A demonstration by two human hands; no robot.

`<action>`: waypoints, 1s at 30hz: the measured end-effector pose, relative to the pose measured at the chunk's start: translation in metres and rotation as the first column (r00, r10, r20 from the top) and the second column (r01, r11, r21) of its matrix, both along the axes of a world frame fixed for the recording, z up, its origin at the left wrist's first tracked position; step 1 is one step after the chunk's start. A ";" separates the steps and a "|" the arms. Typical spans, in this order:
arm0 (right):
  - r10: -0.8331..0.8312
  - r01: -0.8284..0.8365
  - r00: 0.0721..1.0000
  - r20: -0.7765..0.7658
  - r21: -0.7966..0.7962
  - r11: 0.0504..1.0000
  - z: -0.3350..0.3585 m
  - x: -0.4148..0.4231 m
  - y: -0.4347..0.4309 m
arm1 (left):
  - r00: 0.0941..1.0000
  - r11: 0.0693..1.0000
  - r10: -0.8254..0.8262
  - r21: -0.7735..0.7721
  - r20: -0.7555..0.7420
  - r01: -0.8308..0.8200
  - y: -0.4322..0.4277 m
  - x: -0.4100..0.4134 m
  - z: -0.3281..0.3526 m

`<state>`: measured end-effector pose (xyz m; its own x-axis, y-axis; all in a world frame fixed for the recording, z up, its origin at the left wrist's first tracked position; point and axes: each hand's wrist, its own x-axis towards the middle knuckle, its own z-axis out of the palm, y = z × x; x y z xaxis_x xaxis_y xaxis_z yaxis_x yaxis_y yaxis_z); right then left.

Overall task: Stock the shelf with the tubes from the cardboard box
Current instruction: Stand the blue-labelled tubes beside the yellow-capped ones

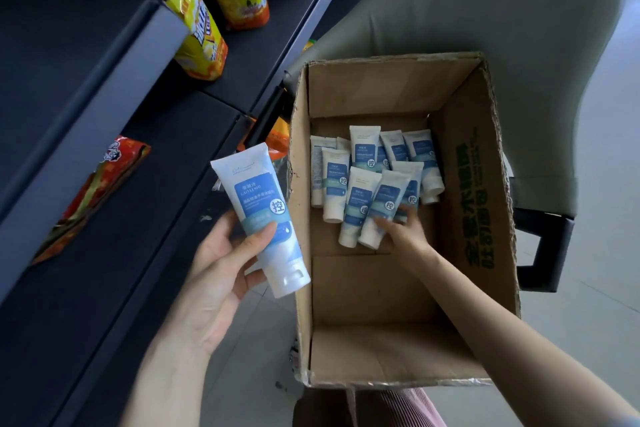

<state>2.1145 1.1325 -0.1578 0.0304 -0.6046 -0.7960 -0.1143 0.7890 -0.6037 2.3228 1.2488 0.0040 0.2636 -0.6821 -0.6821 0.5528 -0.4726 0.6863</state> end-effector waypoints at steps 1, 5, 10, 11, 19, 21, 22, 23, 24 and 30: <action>-0.043 0.040 0.997 0.070 0.045 0.998 0.007 -0.001 0.005 | 1.000 1.000 0.010 -0.005 0.021 -0.010 0.004 0.001 0.002; -0.044 0.024 0.959 0.280 0.075 0.997 0.044 -0.005 0.028 | 0.994 0.999 0.031 -0.042 0.105 -0.026 0.025 0.002 0.017; 0.054 -0.047 0.910 0.411 -0.026 0.999 0.100 0.006 0.056 | 0.971 0.987 0.119 -0.130 0.206 -0.093 0.057 0.001 0.044; 0.088 -0.069 0.902 0.422 -0.061 0.996 0.113 0.011 0.062 | 0.966 0.985 0.124 -0.146 0.228 -0.091 0.066 0.002 0.051; 0.344 -0.206 0.836 0.429 -0.336 0.919 0.218 0.050 0.127 | 0.900 0.965 0.173 -0.252 0.400 -0.073 0.156 0.018 0.122; 0.386 -0.216 0.819 0.424 -0.396 0.892 0.245 0.060 0.147 | 0.884 0.958 0.194 -0.275 0.426 -0.078 0.180 0.021 0.143; 0.403 -0.216 0.809 0.428 -0.422 0.881 0.258 0.065 0.157 | 0.872 0.953 0.211 -0.291 0.441 -0.084 0.191 0.022 0.155; 0.427 -0.221 0.797 0.428 -0.451 0.865 0.271 0.070 0.165 | 0.859 0.947 0.232 -0.307 0.456 -0.093 0.202 0.023 0.167; 0.461 -0.234 0.782 0.421 -0.487 0.842 0.284 0.076 0.174 | 0.842 0.942 0.249 -0.321 0.478 -0.096 0.213 0.025 0.180; 0.689 -0.324 0.658 0.303 -0.712 0.622 0.362 0.106 0.223 | 0.722 0.905 0.353 -0.413 0.595 -0.102 0.275 0.032 0.254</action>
<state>2.2202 1.3555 0.2039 0.7571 -0.6502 -0.0640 0.0792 0.1886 -0.9789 2.3550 1.5242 0.2580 0.7267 -0.6862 -0.0323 -0.0217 -0.0700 0.9973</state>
